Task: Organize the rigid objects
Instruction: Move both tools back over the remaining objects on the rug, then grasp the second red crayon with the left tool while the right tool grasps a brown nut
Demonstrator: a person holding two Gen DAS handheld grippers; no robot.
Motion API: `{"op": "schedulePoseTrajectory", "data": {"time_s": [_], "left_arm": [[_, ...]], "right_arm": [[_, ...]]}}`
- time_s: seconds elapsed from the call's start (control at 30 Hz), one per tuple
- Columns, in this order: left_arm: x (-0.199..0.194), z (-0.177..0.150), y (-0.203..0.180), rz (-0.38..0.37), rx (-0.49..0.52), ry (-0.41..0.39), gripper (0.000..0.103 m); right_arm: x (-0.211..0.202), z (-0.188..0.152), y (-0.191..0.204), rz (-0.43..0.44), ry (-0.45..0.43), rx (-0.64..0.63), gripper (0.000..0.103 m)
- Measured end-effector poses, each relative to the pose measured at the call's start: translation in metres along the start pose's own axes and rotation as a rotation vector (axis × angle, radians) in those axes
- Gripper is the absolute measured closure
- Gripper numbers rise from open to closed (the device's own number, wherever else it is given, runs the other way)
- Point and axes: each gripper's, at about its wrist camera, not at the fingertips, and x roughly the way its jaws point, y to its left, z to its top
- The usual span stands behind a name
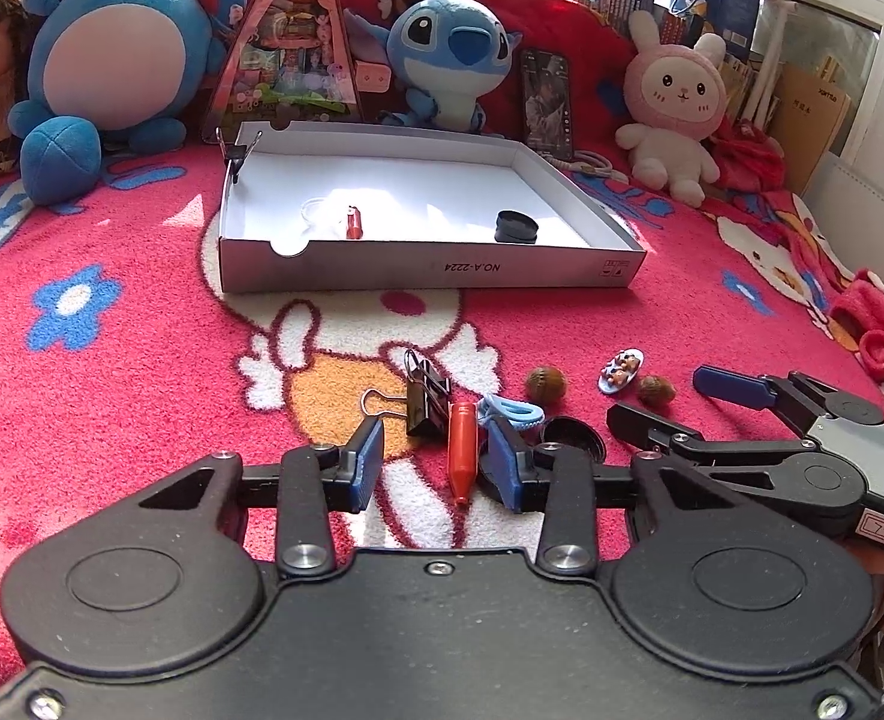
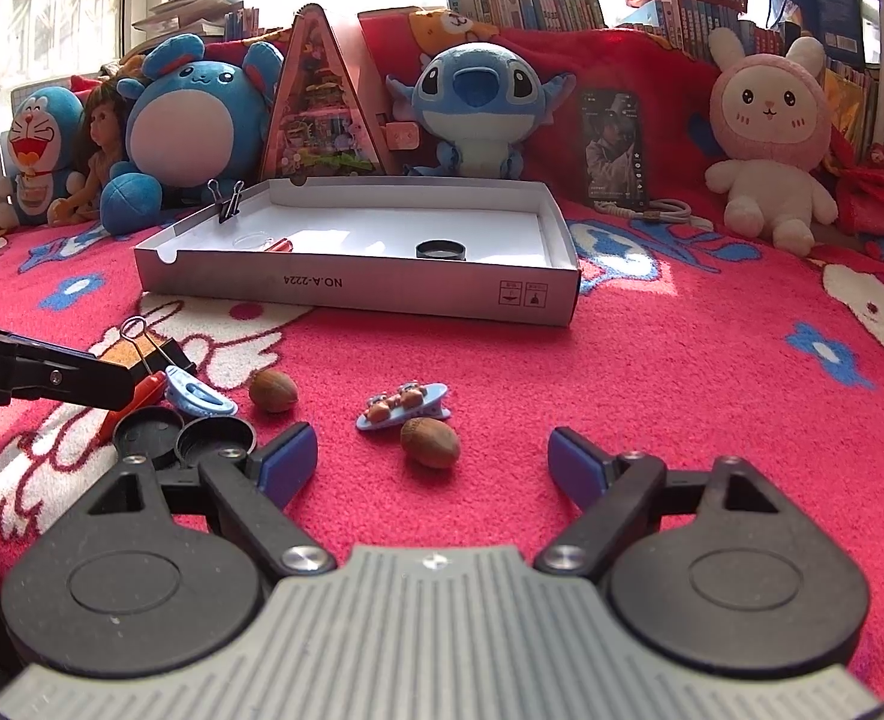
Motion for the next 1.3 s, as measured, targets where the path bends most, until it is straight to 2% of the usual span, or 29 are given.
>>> {"op": "schedulePoseTrajectory", "data": {"time_s": [0.13, 0.23, 0.37, 0.8, 0.83, 1.07, 1.3], "left_arm": [[-0.003, -0.001, -0.006, -0.011, 0.018, -0.001, 0.073], [-0.002, -0.001, -0.010, -0.005, 0.031, 0.001, 0.082], [0.002, -0.002, -0.011, 0.006, 0.035, 0.011, 0.086], [0.019, 0.001, -0.009, 0.021, 0.006, 0.032, 0.088], [0.020, 0.002, -0.008, 0.024, -0.003, 0.030, 0.091], [0.021, 0.004, -0.001, 0.041, -0.023, 0.028, 0.092], [0.027, 0.002, -0.004, 0.045, -0.005, 0.030, 0.091]], "right_arm": [[-0.004, -0.001, 0.002, 0.000, -0.017, 0.000, 0.013], [-0.009, -0.001, 0.004, 0.014, -0.028, -0.003, 0.013], [-0.013, -0.003, 0.007, 0.017, -0.029, -0.029, 0.014], [-0.010, -0.002, 0.008, -0.001, -0.023, -0.029, 0.032], [-0.010, -0.002, 0.008, -0.006, -0.024, -0.028, 0.033], [-0.005, 0.001, 0.005, -0.032, -0.016, -0.012, 0.049], [-0.001, 0.000, 0.009, -0.089, -0.021, -0.028, 0.050]]}}
